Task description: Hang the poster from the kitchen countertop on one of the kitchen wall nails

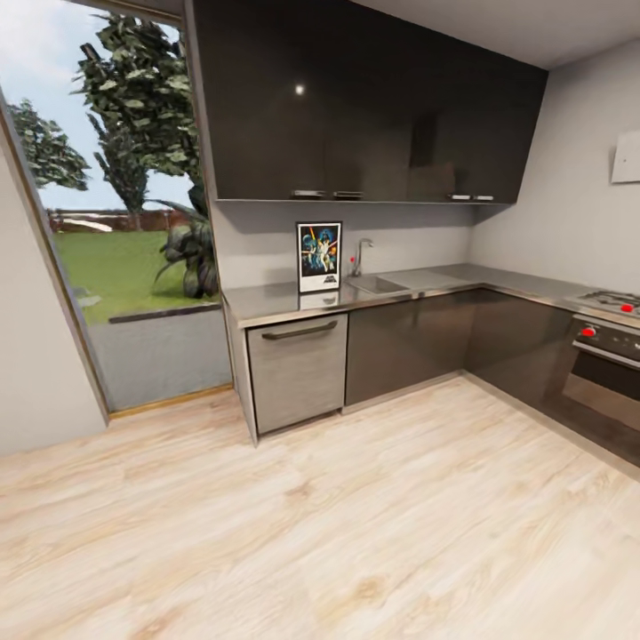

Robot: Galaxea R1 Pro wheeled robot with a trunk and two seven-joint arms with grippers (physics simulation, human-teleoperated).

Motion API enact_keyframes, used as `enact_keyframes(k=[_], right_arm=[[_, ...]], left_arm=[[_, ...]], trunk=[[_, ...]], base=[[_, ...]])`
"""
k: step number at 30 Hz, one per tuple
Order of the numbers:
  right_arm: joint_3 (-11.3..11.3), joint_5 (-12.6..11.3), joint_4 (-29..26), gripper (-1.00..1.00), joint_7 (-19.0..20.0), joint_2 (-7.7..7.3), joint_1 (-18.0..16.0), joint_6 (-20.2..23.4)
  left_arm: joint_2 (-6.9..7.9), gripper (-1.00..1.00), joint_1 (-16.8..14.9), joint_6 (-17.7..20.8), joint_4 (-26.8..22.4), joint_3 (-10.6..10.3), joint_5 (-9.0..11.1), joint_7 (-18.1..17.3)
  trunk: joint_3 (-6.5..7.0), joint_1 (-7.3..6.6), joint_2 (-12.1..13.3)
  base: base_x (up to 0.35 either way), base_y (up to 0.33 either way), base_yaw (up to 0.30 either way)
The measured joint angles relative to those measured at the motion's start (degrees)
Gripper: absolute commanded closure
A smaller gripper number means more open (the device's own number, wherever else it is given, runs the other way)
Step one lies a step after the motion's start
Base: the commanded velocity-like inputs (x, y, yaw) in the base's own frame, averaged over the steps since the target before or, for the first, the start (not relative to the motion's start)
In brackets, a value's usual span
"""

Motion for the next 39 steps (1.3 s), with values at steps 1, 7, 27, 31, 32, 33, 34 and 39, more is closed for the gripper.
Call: enact_keyframes(k=[1,7,27,31,32,33,34,39], right_arm=[[0.0,0.0,0.0,-1.0,0.0,0.0,0.0,0.0],[0.0,0.0,0.0,-1.0,0.0,0.0,0.0,0.0],[0.1,0.0,0.0,-1.0,0.0,0.07,0.0,0.0],[0.1,0.0,0.0,-1.0,0.0,0.08,0.0,0.0],[0.1,-0.1,0.0,-1.0,0.0,0.08,0.0,0.0],[0.1,-0.1,0.0,-1.0,0.0,0.09,0.0,0.0],[0.1,-0.1,0.0,-1.0,0.0,0.09,0.0,0.0],[0.0,-0.1,0.0,-1.0,0.0,0.09,0.0,0.0]], left_arm=[[0.0,-1.0,0.0,0.0,0.0,0.0,0.0,0.0],[0.0,-1.0,0.0,0.1,0.0,0.0,0.0,0.0],[0.0,-1.0,0.0,0.1,0.0,-0.1,0.0,0.0],[0.0,-1.0,0.0,0.1,0.0,-0.1,0.0,0.0],[0.0,-1.0,0.0,0.1,0.0,-0.1,0.0,0.0],[0.0,-1.0,0.0,0.1,0.0,-0.1,0.0,0.0],[0.0,-1.0,0.0,0.1,0.0,-0.1,0.0,0.0],[0.0,-1.0,0.0,0.1,0.0,-0.1,0.0,0.0]], trunk=[[0.0,0.0,0.0],[0.0,0.0,0.0],[0.0,0.0,0.0],[0.0,0.0,0.0],[0.0,0.0,0.0],[0.0,0.0,0.0],[0.0,0.0,0.0],[0.0,0.0,0.0]], base=[[0.256,-0.247,0.0],[0.255,-0.249,0.0],[0.233,-0.267,0.0],[0.228,-0.271,0.0],[0.228,-0.271,0.0],[0.228,-0.271,0.0],[0.228,-0.271,0.0],[0.228,-0.271,0.0]])
